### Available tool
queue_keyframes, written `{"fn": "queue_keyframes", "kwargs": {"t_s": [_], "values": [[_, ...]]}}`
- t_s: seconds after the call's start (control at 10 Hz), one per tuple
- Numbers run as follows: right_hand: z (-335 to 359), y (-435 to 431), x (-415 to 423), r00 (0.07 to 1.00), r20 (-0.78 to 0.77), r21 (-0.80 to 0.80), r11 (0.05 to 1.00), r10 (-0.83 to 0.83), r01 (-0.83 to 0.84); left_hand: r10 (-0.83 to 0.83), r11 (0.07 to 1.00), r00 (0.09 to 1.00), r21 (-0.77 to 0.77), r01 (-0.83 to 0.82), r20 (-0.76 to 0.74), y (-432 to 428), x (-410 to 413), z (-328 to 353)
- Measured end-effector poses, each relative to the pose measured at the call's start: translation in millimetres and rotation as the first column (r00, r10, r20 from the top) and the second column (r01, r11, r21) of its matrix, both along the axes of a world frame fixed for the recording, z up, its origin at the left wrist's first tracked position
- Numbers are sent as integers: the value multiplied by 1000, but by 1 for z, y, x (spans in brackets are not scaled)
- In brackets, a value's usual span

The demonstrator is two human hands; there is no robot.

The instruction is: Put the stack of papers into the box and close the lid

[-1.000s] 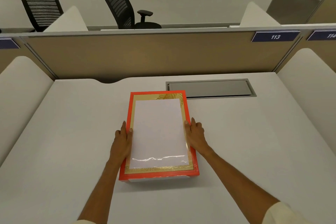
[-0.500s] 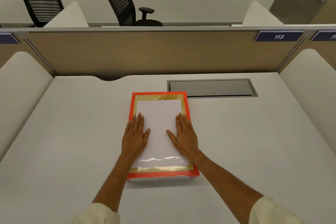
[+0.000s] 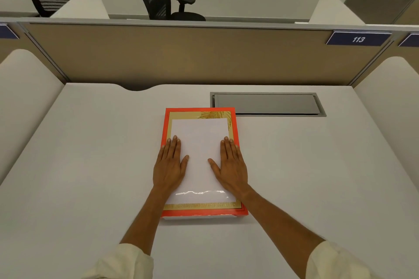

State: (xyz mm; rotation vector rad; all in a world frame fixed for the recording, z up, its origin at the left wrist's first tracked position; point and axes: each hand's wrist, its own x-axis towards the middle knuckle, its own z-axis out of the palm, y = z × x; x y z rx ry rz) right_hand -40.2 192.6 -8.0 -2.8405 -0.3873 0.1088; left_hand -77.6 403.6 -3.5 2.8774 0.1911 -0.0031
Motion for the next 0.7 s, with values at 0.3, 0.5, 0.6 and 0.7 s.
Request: {"fn": "queue_keyframes", "kwargs": {"t_s": [0.3, 0.5, 0.6, 0.7], "values": [[-3, 1, 0, 1000, 14, -16, 1000, -13, 14, 16, 999, 1000, 50, -15, -22, 0, 1, -3], [1, 0, -3, 1000, -24, -27, 1000, -13, 12, 13, 998, 999, 60, -11, -37, -3, 0, 1], [6, 0, -2, 999, -41, -25, 1000, -6, 5, 5, 1000, 1000, 24, -4, -29, -5, 0, 7], [10, -6, -1, 998, -51, 8, 999, 39, -39, 29, 999, 1000, 28, -29, -12, -13, -2, 9]]}}
